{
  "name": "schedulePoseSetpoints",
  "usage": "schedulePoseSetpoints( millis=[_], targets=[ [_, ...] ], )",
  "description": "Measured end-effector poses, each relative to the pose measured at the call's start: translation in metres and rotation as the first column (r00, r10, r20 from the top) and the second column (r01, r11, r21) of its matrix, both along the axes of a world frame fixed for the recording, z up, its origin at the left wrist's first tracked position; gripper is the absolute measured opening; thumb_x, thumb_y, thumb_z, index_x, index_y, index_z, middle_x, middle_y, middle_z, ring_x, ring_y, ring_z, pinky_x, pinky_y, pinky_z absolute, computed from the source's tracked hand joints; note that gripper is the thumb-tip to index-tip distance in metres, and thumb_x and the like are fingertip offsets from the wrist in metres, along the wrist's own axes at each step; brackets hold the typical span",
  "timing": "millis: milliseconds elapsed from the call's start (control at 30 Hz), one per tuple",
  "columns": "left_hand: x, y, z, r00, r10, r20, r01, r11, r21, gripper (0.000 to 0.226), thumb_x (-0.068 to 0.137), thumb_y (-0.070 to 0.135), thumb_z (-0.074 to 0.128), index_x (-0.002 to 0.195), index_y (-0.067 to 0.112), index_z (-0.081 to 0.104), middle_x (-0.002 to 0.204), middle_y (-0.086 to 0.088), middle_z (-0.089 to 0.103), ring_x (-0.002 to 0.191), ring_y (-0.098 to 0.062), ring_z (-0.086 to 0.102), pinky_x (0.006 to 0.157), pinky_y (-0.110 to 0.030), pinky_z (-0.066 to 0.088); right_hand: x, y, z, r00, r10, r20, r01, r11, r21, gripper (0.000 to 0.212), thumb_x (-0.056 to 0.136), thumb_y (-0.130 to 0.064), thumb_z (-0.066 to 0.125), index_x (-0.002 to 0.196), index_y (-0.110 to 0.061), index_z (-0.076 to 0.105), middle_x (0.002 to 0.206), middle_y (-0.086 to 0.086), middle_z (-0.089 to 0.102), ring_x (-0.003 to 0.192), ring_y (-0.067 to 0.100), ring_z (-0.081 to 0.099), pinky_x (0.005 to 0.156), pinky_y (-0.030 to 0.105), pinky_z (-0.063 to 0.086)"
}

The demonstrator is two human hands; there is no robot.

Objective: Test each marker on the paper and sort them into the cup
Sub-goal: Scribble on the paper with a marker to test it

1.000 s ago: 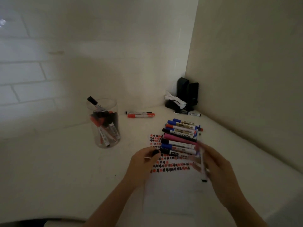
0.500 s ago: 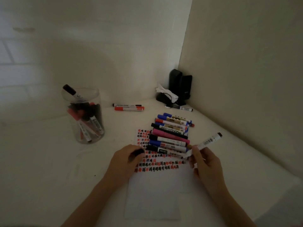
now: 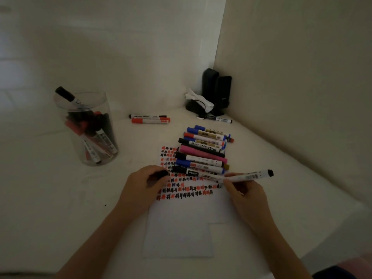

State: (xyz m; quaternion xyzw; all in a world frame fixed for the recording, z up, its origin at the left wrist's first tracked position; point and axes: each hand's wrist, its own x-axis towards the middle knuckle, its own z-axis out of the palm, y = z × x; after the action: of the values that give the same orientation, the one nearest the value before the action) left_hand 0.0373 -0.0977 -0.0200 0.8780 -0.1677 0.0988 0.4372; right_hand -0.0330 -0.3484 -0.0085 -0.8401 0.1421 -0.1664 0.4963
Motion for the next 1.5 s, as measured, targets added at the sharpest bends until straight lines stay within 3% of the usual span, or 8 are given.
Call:
schedulePoseSetpoints(
  millis=[200, 400, 667, 900, 1067, 1233, 1500],
  targets=[
    [-0.0003, 0.0012, 0.0004, 1.000, 0.016, -0.015, -0.015, 1.000, 0.018, 0.028, 0.088, 0.034, 0.063, 0.114, 0.024, 0.066, 0.106, 0.013, 0.065, 0.092, 0.005, 0.058, 0.078, -0.003, 0.039, -0.0040, 0.0071, 0.0036, 0.999, 0.035, -0.008, -0.035, 0.999, 0.021, 0.011, 0.093, -0.030, 0.057, 0.091, -0.020, 0.058, 0.078, -0.011, 0.062, 0.061, -0.017, 0.056, 0.050, 0.003, 0.041],
    [-0.0018, -0.0005, 0.0019, 0.999, 0.028, -0.026, -0.027, 0.999, 0.048, 0.028, 0.090, 0.033, 0.061, 0.116, 0.025, 0.064, 0.103, 0.018, 0.059, 0.086, 0.016, 0.050, 0.072, 0.005, 0.035, -0.0027, 0.0052, 0.0025, 0.995, 0.098, 0.017, -0.097, 0.995, -0.020, 0.009, 0.090, -0.030, 0.063, 0.098, -0.029, 0.060, 0.087, -0.026, 0.060, 0.076, -0.022, 0.057, 0.059, 0.000, 0.043],
    [0.0000, 0.0001, 0.0007, 0.999, 0.025, -0.026, -0.024, 0.999, 0.032, 0.030, 0.089, 0.034, 0.062, 0.116, 0.022, 0.065, 0.109, 0.010, 0.065, 0.095, -0.002, 0.058, 0.079, -0.003, 0.037, -0.0018, 0.0072, -0.0009, 0.991, 0.131, 0.009, -0.130, 0.988, -0.079, 0.010, 0.093, -0.032, 0.057, 0.103, -0.034, 0.056, 0.088, -0.030, 0.056, 0.078, -0.025, 0.054, 0.061, -0.001, 0.043],
    [-0.0015, -0.0001, 0.0022, 1.000, 0.016, -0.024, -0.016, 1.000, 0.024, 0.026, 0.089, 0.033, 0.062, 0.114, 0.025, 0.065, 0.101, 0.018, 0.061, 0.087, 0.014, 0.052, 0.073, 0.006, 0.035, -0.0018, 0.0078, -0.0013, 0.991, 0.136, 0.019, -0.132, 0.983, -0.130, 0.011, 0.092, -0.034, 0.058, 0.102, -0.033, 0.056, 0.086, -0.031, 0.055, 0.078, -0.025, 0.054, 0.062, -0.001, 0.043],
    [-0.0006, -0.0003, 0.0020, 1.000, 0.019, -0.012, -0.019, 1.000, 0.025, 0.026, 0.088, 0.033, 0.063, 0.113, 0.025, 0.066, 0.101, 0.018, 0.062, 0.087, 0.016, 0.052, 0.074, 0.006, 0.035, -0.0034, 0.0069, 0.0011, 0.991, 0.132, 0.025, -0.130, 0.989, -0.063, 0.010, 0.092, -0.030, 0.058, 0.102, -0.031, 0.056, 0.087, -0.030, 0.055, 0.076, -0.026, 0.054, 0.060, -0.002, 0.042],
    [-0.0006, -0.0002, 0.0016, 1.000, 0.015, -0.015, -0.015, 1.000, 0.026, 0.027, 0.089, 0.032, 0.063, 0.115, 0.024, 0.065, 0.102, 0.018, 0.060, 0.087, 0.016, 0.051, 0.073, 0.005, 0.035, -0.0029, 0.0096, 0.0003, 0.991, 0.135, 0.024, -0.130, 0.982, -0.133, 0.009, 0.091, -0.030, 0.060, 0.099, -0.031, 0.056, 0.085, -0.029, 0.055, 0.077, -0.024, 0.055, 0.062, -0.001, 0.042],
    [-0.0008, -0.0003, 0.0023, 0.999, 0.021, -0.037, -0.020, 0.999, 0.040, 0.027, 0.090, 0.034, 0.061, 0.116, 0.026, 0.063, 0.104, 0.018, 0.059, 0.086, 0.017, 0.049, 0.072, 0.003, 0.035, -0.0034, 0.0097, 0.0019, 0.991, 0.133, 0.033, -0.129, 0.988, -0.088, 0.007, 0.091, -0.026, 0.061, 0.098, -0.028, 0.058, 0.085, -0.028, 0.056, 0.074, -0.025, 0.054, 0.059, -0.002, 0.041]
  ],
)
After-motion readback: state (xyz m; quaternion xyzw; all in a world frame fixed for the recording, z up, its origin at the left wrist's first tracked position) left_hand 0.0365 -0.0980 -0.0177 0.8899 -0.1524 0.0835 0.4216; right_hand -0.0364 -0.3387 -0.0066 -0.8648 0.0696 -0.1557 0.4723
